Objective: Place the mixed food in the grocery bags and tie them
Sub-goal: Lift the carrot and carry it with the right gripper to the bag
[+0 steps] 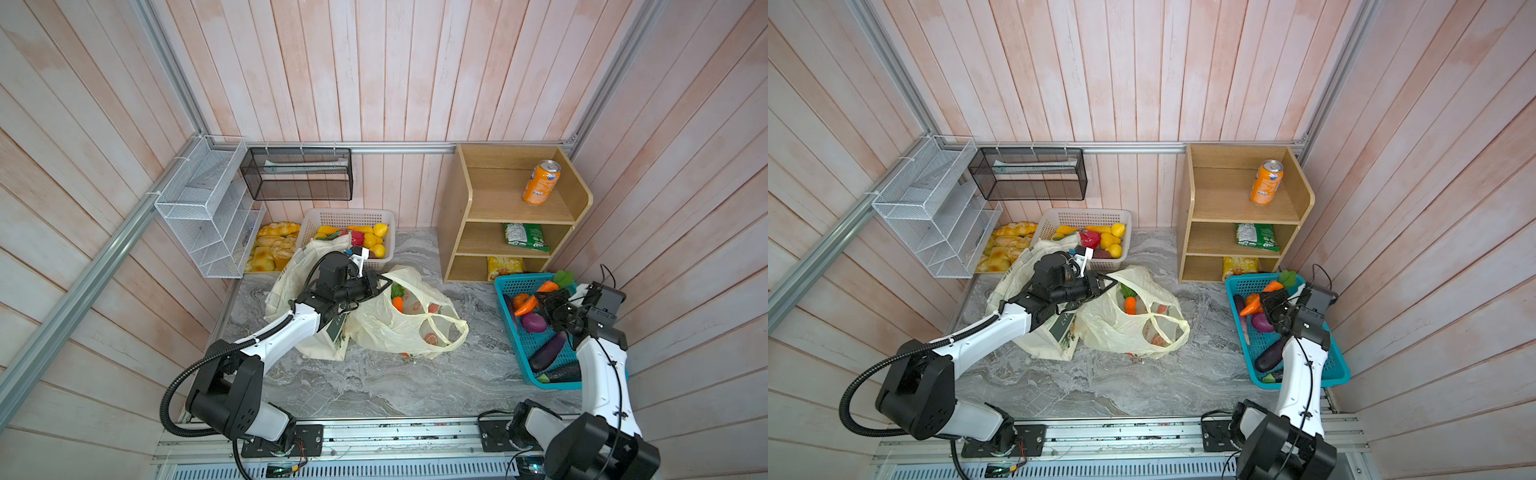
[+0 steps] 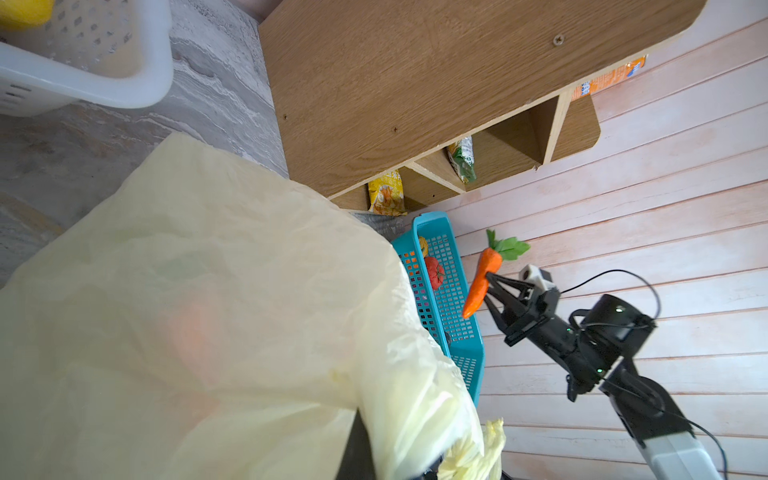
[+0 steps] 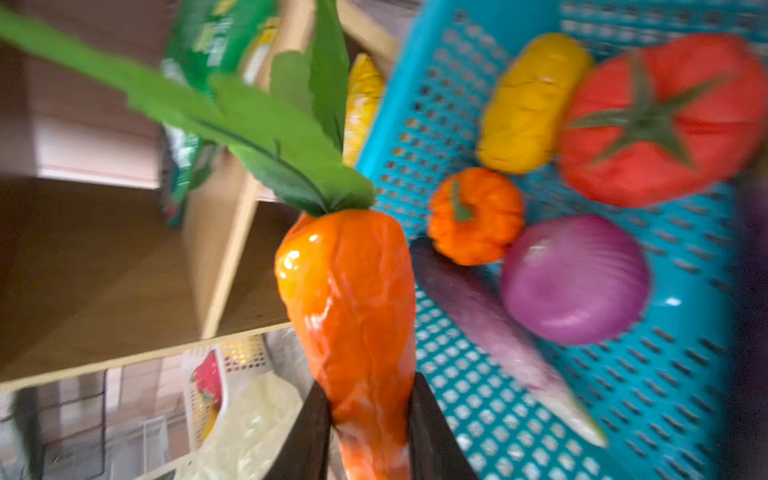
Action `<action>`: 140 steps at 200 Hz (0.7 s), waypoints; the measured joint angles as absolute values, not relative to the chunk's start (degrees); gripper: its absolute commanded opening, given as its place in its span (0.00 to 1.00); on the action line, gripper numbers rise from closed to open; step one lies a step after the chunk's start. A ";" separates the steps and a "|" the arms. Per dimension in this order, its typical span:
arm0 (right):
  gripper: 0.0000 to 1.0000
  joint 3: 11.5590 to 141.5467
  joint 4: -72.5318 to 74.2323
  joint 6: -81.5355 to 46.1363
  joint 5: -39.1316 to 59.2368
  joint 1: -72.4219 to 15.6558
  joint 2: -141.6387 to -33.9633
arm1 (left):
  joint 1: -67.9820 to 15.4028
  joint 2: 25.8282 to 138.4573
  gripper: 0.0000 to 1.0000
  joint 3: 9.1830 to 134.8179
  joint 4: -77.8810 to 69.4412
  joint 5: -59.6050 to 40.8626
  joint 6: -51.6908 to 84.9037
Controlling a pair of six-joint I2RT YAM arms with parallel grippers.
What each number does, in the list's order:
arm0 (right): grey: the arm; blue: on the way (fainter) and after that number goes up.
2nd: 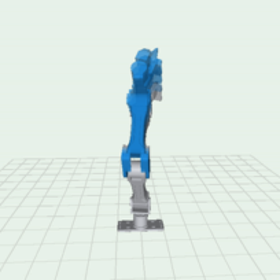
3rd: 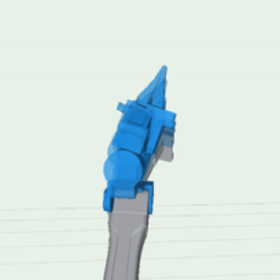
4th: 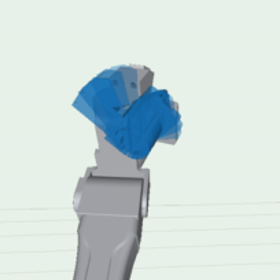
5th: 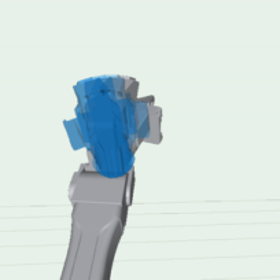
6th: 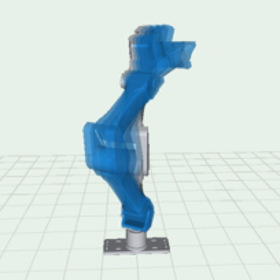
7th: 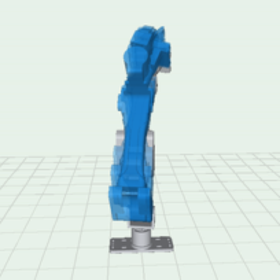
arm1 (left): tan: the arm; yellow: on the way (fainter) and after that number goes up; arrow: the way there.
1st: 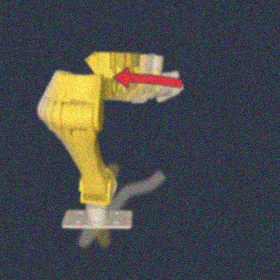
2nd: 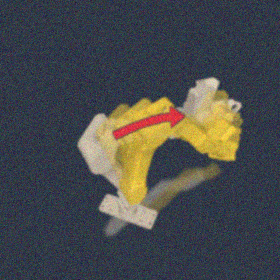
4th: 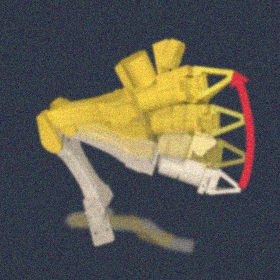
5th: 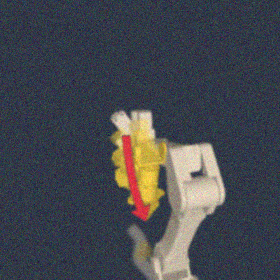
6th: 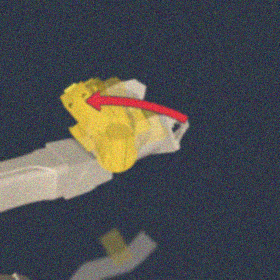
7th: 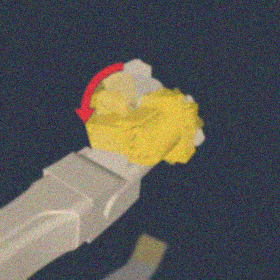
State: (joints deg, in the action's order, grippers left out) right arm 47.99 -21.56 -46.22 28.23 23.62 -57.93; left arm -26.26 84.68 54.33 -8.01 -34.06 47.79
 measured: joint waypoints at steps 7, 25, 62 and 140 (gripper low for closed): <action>0.18 48.97 -20.71 -46.68 28.69 21.28 -57.30 | -26.26 84.68 0.00 54.33 -7.81 -34.06 47.77; 0.18 50.96 -18.65 -47.83 29.52 15.16 -55.86 | -26.55 84.68 0.00 54.33 -7.20 -33.93 47.68; 0.19 52.10 -14.63 -49.15 29.65 1.85 -54.06 | -28.80 84.84 0.00 54.33 -6.31 -32.67 47.57; 0.20 55.88 -9.89 -40.03 19.00 -31.31 -55.22 | -33.50 88.12 0.00 58.41 -4.89 -31.22 48.34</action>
State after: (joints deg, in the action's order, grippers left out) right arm 55.88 -9.89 -40.03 19.00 -31.31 -55.22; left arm -33.50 88.12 58.41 -4.89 -31.22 48.34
